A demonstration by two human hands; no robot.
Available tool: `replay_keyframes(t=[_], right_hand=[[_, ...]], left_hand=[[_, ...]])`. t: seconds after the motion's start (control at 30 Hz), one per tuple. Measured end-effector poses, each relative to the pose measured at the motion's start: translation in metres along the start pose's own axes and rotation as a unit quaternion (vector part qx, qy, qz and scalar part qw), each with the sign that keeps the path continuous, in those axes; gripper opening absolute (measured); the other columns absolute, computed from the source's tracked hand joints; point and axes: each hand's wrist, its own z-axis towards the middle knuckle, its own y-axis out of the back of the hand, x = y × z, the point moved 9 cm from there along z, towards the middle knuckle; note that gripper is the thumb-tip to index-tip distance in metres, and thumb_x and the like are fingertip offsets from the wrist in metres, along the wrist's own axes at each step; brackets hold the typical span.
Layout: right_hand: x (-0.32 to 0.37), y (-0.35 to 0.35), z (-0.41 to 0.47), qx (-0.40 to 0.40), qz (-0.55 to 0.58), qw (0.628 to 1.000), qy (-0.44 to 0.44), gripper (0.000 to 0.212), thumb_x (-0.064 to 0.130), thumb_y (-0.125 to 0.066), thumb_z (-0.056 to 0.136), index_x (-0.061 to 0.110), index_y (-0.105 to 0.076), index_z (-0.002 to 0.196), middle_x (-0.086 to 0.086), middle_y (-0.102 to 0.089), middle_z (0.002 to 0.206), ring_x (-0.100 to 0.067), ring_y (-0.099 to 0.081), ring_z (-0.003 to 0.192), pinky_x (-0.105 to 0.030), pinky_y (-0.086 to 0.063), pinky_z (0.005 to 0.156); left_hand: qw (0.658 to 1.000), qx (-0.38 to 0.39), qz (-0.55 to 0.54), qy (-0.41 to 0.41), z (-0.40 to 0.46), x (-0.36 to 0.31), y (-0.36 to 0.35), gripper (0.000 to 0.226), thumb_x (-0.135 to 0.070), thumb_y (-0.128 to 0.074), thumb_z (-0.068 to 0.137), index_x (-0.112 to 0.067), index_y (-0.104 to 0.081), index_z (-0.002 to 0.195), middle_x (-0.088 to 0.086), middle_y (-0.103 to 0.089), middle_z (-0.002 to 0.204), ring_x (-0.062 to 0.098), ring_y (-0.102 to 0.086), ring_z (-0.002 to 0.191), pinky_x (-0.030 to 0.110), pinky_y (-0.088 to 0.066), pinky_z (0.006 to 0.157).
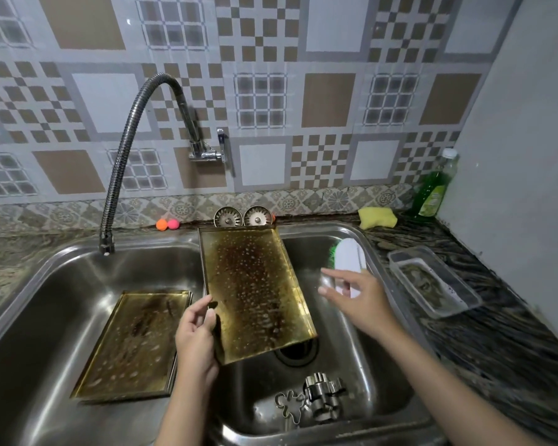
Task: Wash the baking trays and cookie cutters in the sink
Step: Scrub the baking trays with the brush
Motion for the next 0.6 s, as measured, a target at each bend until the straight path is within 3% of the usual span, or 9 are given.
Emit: replay_keyframes(t=[0.1,0.17,0.23,0.37,0.43,0.5,0.6], right_hand=[[-0.017,-0.013,-0.016,0.068,0.034,0.997,-0.031,0.029,0.034,-0.079,0.072,0.046,-0.071,0.097,0.005,-0.061,0.107,0.000,-0.058,0.092,-0.009,-0.043,0.077],[-0.023,-0.021,-0.022,0.084,0.056,0.994,-0.036,0.029,0.041,-0.079,0.067,0.043,-0.074,0.096,0.000,-0.064,0.111,-0.004,-0.062,0.096,-0.015,-0.049,0.084],[-0.024,-0.026,-0.026,0.081,0.062,0.994,-0.034,0.026,0.035,-0.081,0.069,0.041,-0.075,0.093,0.005,-0.068,0.103,-0.005,-0.063,0.096,-0.021,-0.050,0.087],[-0.022,-0.028,-0.032,0.021,0.084,0.996,-0.035,0.035,0.000,-0.072,0.078,0.035,-0.073,0.087,0.022,-0.066,0.074,0.004,-0.059,0.077,-0.012,-0.043,0.075],[-0.022,-0.028,-0.037,-0.017,0.109,0.992,-0.054,0.035,-0.003,-0.068,0.081,0.031,-0.074,0.086,0.028,-0.066,0.074,0.008,-0.059,0.076,-0.011,-0.042,0.076],[-0.021,-0.029,-0.041,-0.044,0.124,0.989,-0.061,0.035,-0.003,-0.066,0.082,0.030,-0.074,0.087,0.031,-0.066,0.075,0.009,-0.059,0.075,-0.011,-0.043,0.078],[-0.014,-0.032,-0.047,-0.072,0.138,0.987,-0.049,0.037,-0.006,-0.064,0.082,0.030,-0.073,0.086,0.032,-0.067,0.078,0.011,-0.059,0.077,-0.005,-0.044,0.074]], left_hand=[[0.998,0.022,-0.012,0.052,-0.005,0.010,-0.001,0.031,0.005,-0.045,0.093,-0.020,-0.063,0.096,0.013,-0.063,0.105,0.020,-0.058,0.090,0.033,-0.049,0.087],[0.996,0.041,-0.024,0.069,-0.013,0.012,-0.006,0.028,0.005,-0.046,0.092,-0.018,-0.062,0.096,0.010,-0.065,0.094,0.019,-0.060,0.080,0.026,-0.056,0.069],[0.995,0.058,-0.027,0.079,-0.020,0.013,-0.009,0.025,0.005,-0.047,0.091,-0.013,-0.062,0.101,0.010,-0.066,0.091,0.019,-0.061,0.078,0.023,-0.056,0.060],[0.991,0.068,-0.015,0.116,-0.022,0.026,-0.009,0.025,0.002,-0.047,0.093,-0.013,-0.062,0.106,0.013,-0.066,0.102,0.024,-0.062,0.088,0.036,-0.052,0.076],[0.991,0.060,0.037,0.114,-0.018,0.028,-0.009,0.026,0.000,-0.047,0.094,-0.019,-0.064,0.100,0.009,-0.063,0.119,0.023,-0.060,0.104,0.041,-0.050,0.088],[0.988,0.061,0.130,0.057,-0.015,0.016,-0.013,0.023,-0.005,-0.052,0.094,-0.023,-0.066,0.098,0.001,-0.054,0.132,0.019,-0.051,0.122,0.044,-0.040,0.105],[0.977,0.121,0.175,0.000,-0.020,-0.003,-0.038,0.017,-0.018,-0.056,0.093,-0.030,-0.068,0.095,-0.004,-0.063,0.120,0.020,-0.056,0.117,0.045,-0.043,0.101]])
